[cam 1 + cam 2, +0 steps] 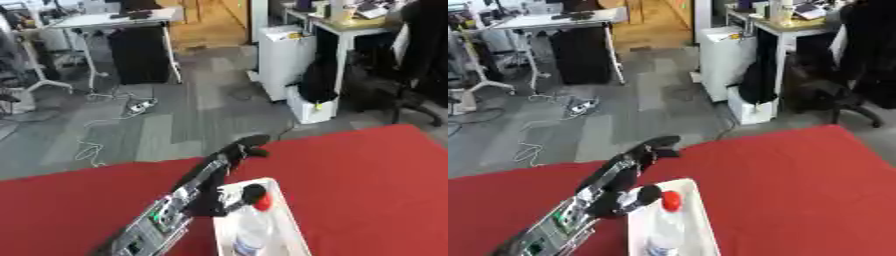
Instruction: Pick up objects on the table and place them in the box.
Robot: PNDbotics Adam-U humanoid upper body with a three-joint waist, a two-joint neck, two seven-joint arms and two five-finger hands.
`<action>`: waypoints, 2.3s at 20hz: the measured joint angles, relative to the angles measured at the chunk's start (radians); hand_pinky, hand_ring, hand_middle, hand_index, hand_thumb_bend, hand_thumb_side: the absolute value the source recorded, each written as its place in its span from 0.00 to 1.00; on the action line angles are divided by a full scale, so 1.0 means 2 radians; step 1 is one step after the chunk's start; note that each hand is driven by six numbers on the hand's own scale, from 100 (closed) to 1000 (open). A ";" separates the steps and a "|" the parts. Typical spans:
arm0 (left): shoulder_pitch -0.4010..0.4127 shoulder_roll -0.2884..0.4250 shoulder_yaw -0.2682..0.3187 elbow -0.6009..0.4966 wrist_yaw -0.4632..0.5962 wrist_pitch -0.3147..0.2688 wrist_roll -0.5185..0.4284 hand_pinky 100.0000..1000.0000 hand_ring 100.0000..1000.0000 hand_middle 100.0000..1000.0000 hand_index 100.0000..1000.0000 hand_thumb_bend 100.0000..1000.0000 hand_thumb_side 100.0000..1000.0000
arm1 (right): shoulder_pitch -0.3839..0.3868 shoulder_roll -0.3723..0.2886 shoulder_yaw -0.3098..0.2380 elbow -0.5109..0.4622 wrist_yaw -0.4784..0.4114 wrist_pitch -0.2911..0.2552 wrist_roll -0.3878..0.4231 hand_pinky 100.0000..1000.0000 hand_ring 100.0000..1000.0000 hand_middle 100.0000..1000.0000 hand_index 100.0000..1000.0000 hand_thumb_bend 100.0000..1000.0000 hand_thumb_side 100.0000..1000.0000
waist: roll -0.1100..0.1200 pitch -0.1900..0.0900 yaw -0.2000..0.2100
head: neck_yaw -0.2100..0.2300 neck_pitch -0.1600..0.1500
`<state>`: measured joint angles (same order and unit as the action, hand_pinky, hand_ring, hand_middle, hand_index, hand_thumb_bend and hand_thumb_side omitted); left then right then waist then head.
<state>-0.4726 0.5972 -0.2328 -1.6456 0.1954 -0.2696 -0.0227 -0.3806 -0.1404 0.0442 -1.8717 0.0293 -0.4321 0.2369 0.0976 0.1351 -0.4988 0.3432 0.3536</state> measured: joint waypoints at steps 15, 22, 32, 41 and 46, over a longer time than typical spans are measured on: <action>0.001 0.001 0.006 -0.007 0.009 -0.004 0.020 1.00 0.96 1.00 1.00 0.38 0.81 | 0.003 0.000 0.000 0.000 0.000 0.001 0.001 0.86 0.84 0.84 0.82 0.00 0.95 | -0.002 -0.002 0.016 | -0.011 -0.015; 0.028 0.012 0.011 -0.050 0.037 0.000 0.042 1.00 1.00 1.00 1.00 0.17 0.89 | 0.015 -0.001 -0.003 0.009 0.004 0.001 0.001 0.86 0.84 0.84 0.82 0.00 0.95 | -0.007 -0.022 0.057 | -0.024 -0.012; 0.127 0.003 0.032 -0.120 0.044 -0.012 0.053 1.00 1.00 1.00 1.00 0.16 0.93 | 0.021 0.013 -0.009 0.067 0.025 0.014 0.007 0.87 0.84 0.85 0.83 0.00 0.98 | -0.033 -0.042 0.125 | -0.046 -0.021; 0.167 -0.069 0.035 -0.116 0.031 -0.024 0.041 1.00 1.00 1.00 1.00 0.26 0.99 | 0.005 0.036 -0.015 0.116 0.002 0.049 0.001 0.86 0.84 0.85 0.84 0.00 1.00 | -0.046 -0.051 0.191 | -0.058 -0.048; 0.174 -0.122 0.028 -0.101 0.015 -0.030 0.019 1.00 1.00 1.00 1.00 0.32 1.00 | 0.005 0.038 -0.016 0.104 -0.010 0.058 -0.008 0.86 0.84 0.85 0.86 0.00 1.00 | -0.050 -0.055 0.208 | -0.062 -0.061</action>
<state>-0.1239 0.3540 -0.1760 -1.8484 0.2263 -0.3300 0.0148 -0.3699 -0.0637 0.0117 -1.6642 0.0089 -0.3156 0.2216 -0.0022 0.0241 -0.0823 0.2197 0.2307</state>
